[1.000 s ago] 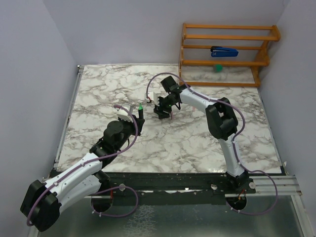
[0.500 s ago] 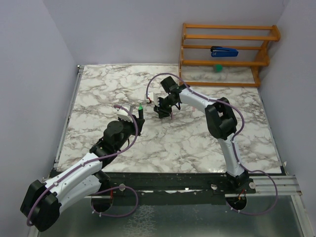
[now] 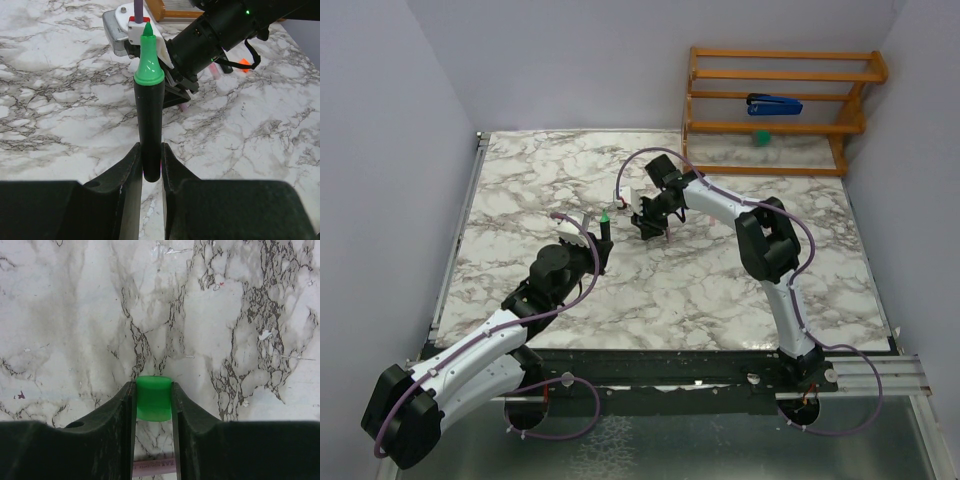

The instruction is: Insert the pens into the pen caps

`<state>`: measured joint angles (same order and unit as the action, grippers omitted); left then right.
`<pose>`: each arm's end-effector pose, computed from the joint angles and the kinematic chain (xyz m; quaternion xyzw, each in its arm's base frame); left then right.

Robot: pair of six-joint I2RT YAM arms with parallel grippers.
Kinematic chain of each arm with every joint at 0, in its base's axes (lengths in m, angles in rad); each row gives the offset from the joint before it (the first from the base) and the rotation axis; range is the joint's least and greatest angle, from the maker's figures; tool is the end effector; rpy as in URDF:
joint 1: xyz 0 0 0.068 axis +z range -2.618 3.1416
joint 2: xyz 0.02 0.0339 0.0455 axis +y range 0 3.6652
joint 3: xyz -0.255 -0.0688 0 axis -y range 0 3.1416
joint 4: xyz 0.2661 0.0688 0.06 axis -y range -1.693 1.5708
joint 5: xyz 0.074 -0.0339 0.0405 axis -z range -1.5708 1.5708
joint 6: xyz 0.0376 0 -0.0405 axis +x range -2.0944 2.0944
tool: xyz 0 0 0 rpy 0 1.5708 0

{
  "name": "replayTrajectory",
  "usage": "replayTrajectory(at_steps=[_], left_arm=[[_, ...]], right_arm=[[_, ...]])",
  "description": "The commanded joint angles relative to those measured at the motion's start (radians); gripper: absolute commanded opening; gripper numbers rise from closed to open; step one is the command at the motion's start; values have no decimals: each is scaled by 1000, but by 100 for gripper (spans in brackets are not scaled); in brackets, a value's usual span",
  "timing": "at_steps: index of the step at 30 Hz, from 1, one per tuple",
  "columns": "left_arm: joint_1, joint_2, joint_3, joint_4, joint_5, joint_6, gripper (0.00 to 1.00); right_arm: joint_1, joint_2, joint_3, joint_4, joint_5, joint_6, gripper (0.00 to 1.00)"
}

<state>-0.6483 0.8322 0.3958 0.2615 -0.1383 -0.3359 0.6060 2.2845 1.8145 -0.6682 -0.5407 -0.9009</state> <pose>0.1820 -0.1314 0.2246 0.0750 0.7619 -0.2563 0.5900 0.3966 0.2984 0.1428 -0.6857 0.6473 0.2276 0.2429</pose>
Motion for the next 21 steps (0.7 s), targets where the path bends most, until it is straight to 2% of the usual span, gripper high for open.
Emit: replayTrajectory(at_steps=[1,4,12,15,21], left_arm=[[-4,-2,-14,16,8,-1,0],[-3,4,-12,16,6,-2,0],[-4,22,-12,15,3,-3,0],[-4,54,-22,24,-1,-3,0],[-3,112,-36,59,3,-3,0]], right_arm=[[6,22,-42,60,18,27,6],[7,-43,-142,196,16,50,1],[7,-250,-386,608,43,158,1],[7,-345,-509,827,53,227,1],[6,-496,-680,1125,166,347,1]])
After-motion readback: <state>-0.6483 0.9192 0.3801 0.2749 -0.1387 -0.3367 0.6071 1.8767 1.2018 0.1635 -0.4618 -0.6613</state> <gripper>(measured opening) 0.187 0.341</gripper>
